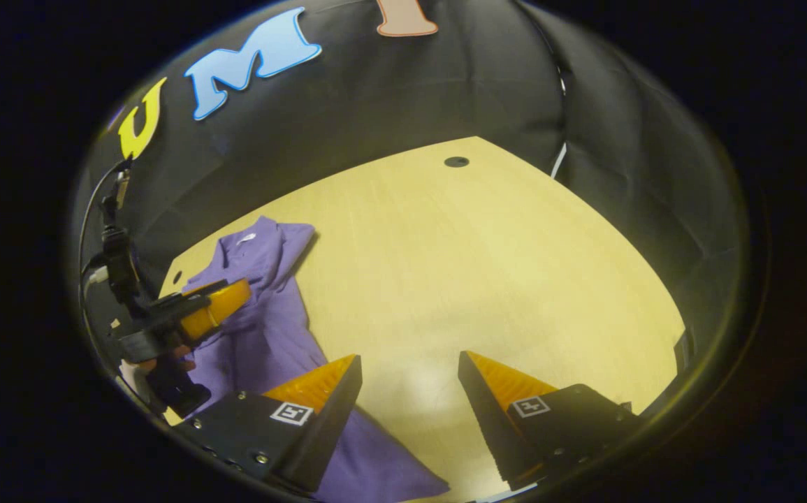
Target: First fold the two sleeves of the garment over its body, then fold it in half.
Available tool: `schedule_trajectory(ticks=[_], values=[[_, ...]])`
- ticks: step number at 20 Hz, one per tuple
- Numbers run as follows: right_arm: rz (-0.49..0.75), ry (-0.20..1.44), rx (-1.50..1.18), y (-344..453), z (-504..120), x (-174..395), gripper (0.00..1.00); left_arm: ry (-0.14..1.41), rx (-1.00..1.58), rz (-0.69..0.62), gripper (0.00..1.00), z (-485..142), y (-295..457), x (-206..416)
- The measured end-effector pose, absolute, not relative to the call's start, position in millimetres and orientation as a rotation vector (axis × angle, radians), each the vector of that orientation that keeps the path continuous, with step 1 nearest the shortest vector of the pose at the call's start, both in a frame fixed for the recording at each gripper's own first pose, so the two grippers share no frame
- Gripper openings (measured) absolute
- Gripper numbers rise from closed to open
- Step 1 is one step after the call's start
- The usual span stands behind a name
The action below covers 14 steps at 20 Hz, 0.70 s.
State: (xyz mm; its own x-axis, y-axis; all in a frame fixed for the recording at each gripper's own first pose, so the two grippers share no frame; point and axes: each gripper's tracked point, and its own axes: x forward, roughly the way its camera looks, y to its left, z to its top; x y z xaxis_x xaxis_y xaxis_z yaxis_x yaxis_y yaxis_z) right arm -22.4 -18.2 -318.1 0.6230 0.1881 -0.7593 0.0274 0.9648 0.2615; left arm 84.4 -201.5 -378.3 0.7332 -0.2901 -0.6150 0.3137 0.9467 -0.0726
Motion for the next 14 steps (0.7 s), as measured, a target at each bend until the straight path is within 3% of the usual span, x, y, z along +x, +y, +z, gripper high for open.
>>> schedule_trajectory(ticks=[4, 5, 7, 14], values=[[0.175, 0.933, 0.2, 5.5, -324.1, -49.4, 0.88, 0.704, 0.028, -0.288, 0.69, -379.9, -154.3, 26.5], [0.198, 0.945, 0.181, 10.3, -326.4, -57.0, 0.88, 0.716, 0.032, -0.275, 0.77, -381.9, -141.7, 10.2], [0.243, 0.967, 0.148, 22.9, -330.4, -72.4, 0.88, 0.748, 0.049, -0.249, 0.85, -389.2, -118.8, -21.3], [0.357, 1.043, 0.054, 57.0, -349.8, -123.0, 0.88, 0.859, 0.038, -0.139, 0.86, -411.3, -48.1, -123.5]])
